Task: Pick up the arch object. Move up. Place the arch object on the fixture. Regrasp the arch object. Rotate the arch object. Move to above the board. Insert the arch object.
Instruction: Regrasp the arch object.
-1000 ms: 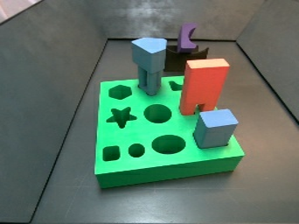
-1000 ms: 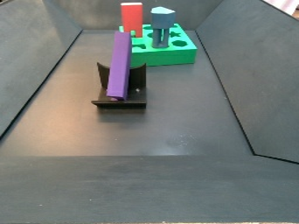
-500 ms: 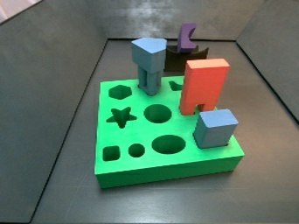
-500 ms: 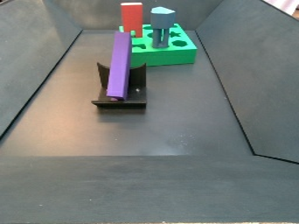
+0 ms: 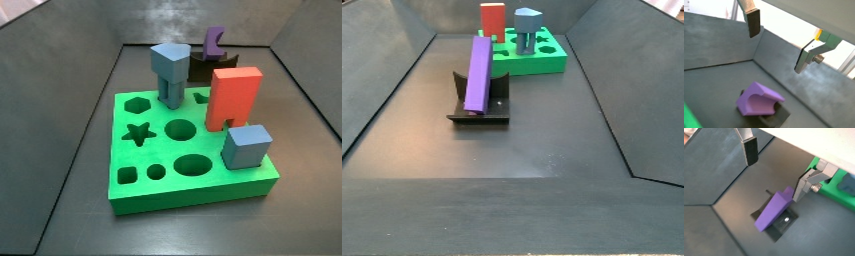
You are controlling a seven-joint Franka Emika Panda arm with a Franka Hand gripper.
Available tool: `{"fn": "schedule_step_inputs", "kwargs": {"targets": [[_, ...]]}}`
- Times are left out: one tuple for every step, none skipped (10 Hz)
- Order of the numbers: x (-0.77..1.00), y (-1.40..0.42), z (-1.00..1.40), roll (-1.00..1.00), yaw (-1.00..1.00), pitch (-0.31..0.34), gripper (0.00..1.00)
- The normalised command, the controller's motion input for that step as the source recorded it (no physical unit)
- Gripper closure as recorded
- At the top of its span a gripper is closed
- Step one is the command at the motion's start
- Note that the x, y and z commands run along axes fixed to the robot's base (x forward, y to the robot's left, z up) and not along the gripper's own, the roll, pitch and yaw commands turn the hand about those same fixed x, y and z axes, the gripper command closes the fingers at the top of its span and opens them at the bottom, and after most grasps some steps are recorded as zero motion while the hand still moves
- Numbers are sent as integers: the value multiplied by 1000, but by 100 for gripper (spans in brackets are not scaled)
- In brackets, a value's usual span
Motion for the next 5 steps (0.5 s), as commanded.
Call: {"fn": "schedule_step_inputs", "kwargs": {"targets": [[92,-40,-6,1000,70,127,0],[97,-41,-8,1000,82,143,0],[99,-47,-5,1000,119,180,0],[101,-50,-5,1000,145,200,0],[103,-51,-9,707,185,181,0]]}}
